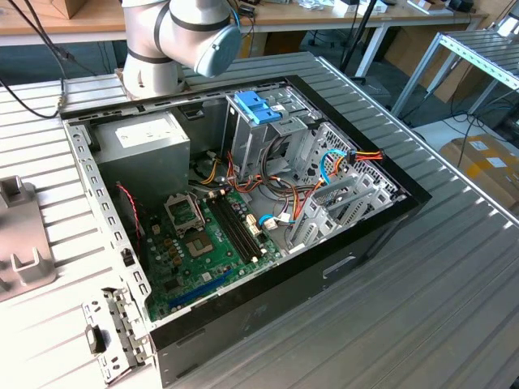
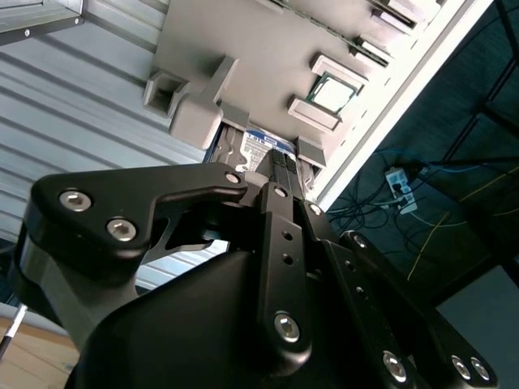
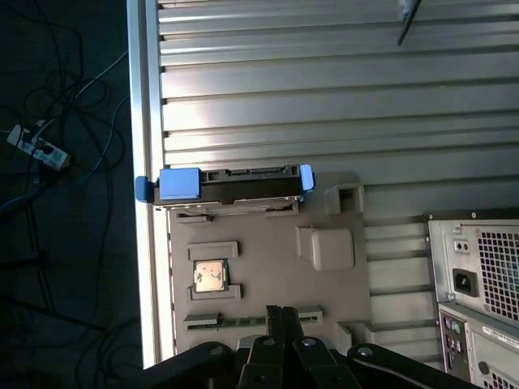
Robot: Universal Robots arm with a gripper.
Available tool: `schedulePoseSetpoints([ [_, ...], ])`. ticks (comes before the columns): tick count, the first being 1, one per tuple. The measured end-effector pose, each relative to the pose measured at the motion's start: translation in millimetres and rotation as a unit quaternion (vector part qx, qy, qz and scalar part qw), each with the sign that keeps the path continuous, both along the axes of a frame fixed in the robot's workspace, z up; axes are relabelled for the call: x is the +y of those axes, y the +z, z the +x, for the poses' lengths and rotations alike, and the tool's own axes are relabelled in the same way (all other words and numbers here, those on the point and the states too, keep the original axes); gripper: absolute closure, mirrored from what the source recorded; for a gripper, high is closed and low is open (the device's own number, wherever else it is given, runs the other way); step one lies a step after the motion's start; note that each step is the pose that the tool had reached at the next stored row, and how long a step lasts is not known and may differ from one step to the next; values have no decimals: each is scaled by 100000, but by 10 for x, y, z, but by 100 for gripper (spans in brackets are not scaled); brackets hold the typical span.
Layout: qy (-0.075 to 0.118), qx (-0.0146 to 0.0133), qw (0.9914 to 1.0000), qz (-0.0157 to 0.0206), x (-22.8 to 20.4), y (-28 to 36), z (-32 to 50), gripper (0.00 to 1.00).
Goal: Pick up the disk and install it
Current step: 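Reach for the disk, then pick up the disk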
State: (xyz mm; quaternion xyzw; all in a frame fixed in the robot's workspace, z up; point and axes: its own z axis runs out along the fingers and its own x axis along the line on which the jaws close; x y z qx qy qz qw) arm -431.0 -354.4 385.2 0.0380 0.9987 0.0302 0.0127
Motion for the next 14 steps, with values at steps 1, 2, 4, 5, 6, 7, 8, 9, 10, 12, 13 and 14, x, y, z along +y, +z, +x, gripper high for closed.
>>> schedulePoseSetpoints([
  [1, 1, -10, 100000, 4, 6, -3, -1, 89],
  [2, 0, -7, 100000, 3, 10, -4, -1, 89],
  [4, 5, 5, 100000, -3, 20, -5, -3, 89],
  [5, 10, 7, 100000, -5, 20, -5, -3, 89],
  [6, 1, 2, 100000, -1, 21, -6, -4, 89],
  [7, 0, 0, 100000, -1, 22, -6, -4, 89],
  [8, 2, 0, 100000, -2, 23, -6, -4, 89],
  [9, 1, 2, 100000, -3, 23, -6, -4, 89],
  [10, 2, 0, 100000, -1, 23, -6, -4, 89],
  [12, 2, -1, 100000, -1, 23, -6, -3, 89],
  [13, 2, 1, 100000, -1, 23, -6, -4, 89],
  [14, 2, -1, 100000, 0, 23, -6, -4, 89],
])
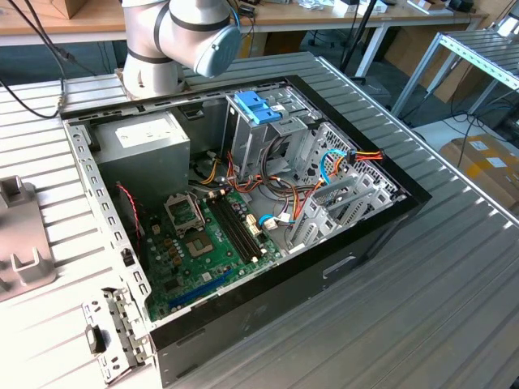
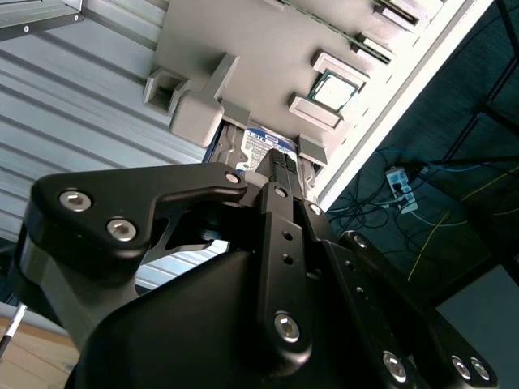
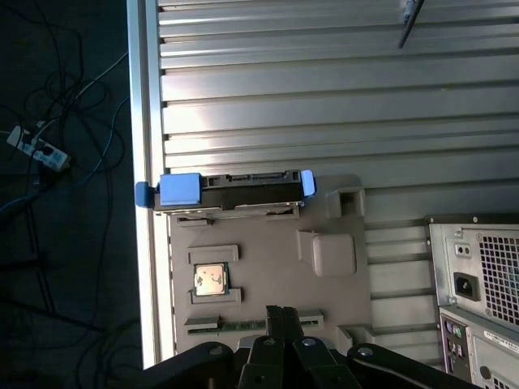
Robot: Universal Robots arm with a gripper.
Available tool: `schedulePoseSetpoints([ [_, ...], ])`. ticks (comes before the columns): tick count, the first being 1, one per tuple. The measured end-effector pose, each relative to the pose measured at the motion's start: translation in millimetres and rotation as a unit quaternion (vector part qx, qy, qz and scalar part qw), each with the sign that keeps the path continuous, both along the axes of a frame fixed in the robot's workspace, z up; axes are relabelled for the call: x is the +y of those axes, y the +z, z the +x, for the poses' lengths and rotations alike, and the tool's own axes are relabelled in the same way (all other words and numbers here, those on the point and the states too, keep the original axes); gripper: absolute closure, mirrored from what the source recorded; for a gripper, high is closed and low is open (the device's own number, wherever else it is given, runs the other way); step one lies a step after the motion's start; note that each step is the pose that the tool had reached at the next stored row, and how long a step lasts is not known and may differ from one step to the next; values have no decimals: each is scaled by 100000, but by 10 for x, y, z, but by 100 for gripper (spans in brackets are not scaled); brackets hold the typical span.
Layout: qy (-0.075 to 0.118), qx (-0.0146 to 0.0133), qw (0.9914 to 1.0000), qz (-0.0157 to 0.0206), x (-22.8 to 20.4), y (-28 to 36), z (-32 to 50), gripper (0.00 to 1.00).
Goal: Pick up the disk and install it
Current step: 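Pick up the disk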
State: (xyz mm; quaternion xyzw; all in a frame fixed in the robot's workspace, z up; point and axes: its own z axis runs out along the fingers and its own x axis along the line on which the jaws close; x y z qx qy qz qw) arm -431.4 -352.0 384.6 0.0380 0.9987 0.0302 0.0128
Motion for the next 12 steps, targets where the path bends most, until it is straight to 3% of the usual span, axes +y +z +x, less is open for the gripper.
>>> schedulePoseSetpoints([
  [6, 232, 0, 100000, -1, 1, 0, 0, 89],
  [12, 3879, -1, 99925, 0, 1, 0, 0, 89],
])
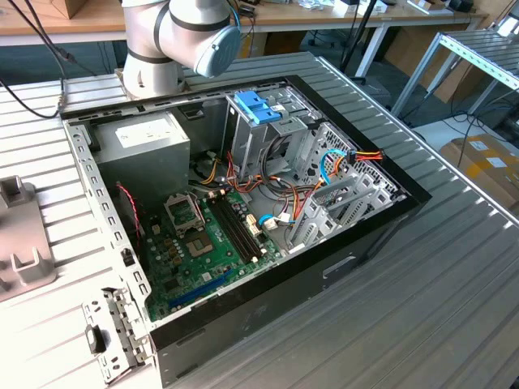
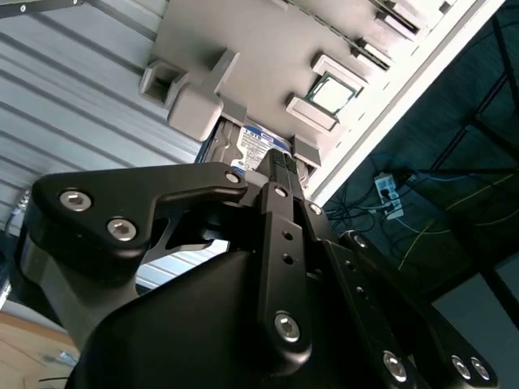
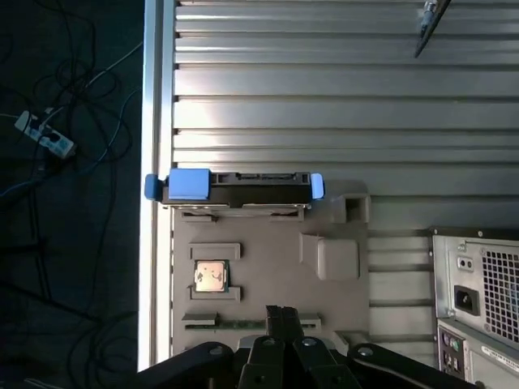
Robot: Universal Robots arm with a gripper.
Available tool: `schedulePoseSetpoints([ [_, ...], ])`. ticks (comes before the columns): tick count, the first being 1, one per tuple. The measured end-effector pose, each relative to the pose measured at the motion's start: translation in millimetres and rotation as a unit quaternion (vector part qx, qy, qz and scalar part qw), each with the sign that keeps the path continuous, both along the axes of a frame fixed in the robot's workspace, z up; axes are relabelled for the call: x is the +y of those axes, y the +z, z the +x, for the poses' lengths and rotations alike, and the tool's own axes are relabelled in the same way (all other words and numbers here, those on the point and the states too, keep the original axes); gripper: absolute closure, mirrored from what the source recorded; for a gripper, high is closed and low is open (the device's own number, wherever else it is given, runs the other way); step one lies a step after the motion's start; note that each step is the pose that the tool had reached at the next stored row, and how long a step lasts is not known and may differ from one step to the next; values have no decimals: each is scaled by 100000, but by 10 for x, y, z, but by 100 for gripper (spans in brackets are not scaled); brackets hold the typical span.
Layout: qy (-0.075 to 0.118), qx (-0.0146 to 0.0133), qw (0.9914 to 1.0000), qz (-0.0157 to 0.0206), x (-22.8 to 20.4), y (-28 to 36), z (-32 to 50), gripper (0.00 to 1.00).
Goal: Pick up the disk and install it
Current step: 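Pick up the disk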
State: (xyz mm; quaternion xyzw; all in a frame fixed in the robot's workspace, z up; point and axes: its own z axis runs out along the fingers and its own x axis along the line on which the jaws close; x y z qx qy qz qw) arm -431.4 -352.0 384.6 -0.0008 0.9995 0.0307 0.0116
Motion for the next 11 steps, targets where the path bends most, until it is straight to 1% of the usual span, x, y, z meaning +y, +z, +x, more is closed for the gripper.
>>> schedulePoseSetpoints([
  [2, 1039, 1, 99995, -2, 0, 0, 0, 89],
  [6, 3355, 1, 99944, 0, 0, 0, 0, 89],
  [7, 4837, 2, 99883, -1, 0, 0, 0, 89],
  [8, 5727, 0, 99836, -1, 0, 0, 0, 89],
  [9, 6216, -1, 99807, -1, 0, 0, 0, 89],
  [11, 7729, 2, 99701, -2, 0, 0, 0, 89],
])
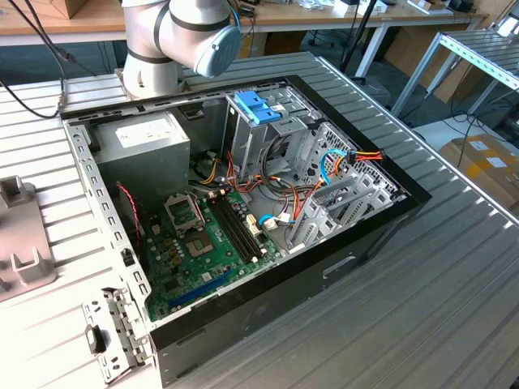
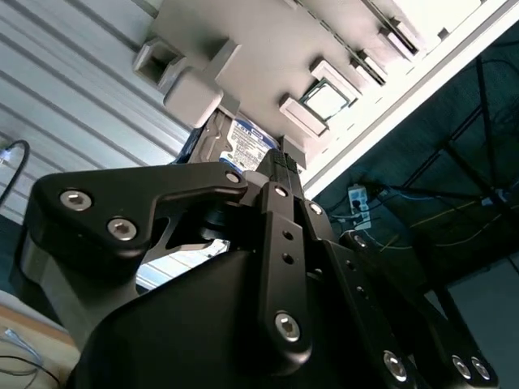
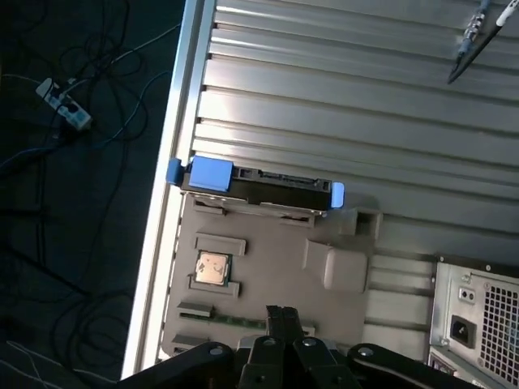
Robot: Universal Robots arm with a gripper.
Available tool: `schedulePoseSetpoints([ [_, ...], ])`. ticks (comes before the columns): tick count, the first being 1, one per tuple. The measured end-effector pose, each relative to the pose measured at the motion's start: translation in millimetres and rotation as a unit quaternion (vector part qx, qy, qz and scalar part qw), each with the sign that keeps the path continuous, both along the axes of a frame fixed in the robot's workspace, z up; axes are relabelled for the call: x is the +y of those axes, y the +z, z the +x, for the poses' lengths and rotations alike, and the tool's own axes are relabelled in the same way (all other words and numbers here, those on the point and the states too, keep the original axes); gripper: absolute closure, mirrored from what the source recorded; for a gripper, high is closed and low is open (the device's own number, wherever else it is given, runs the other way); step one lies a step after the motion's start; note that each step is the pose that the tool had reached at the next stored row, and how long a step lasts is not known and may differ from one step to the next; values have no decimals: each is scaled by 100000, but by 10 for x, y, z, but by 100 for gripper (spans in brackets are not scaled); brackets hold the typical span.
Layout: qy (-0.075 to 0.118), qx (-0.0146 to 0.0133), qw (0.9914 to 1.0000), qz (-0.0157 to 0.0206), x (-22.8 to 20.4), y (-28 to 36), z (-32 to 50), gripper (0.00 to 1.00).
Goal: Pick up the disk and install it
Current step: 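Pick up the disk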
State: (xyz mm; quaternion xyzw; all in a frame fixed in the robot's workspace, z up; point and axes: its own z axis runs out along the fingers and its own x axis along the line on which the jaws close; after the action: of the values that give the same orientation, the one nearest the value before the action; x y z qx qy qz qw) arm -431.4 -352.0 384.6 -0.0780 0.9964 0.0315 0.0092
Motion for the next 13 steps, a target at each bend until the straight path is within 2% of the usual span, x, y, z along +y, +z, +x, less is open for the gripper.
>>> schedulePoseSetpoints([
  [3, 2068, -2, 99979, 2, 0, 0, 0, 89],
  [6, 4017, -1, 99919, 2, 0, 0, 0, 89],
  [10, 6368, -2, 99797, 1, 0, 0, 0, 89],
  [13, 8179, -2, 99665, 1, 0, 0, 0, 89],
])
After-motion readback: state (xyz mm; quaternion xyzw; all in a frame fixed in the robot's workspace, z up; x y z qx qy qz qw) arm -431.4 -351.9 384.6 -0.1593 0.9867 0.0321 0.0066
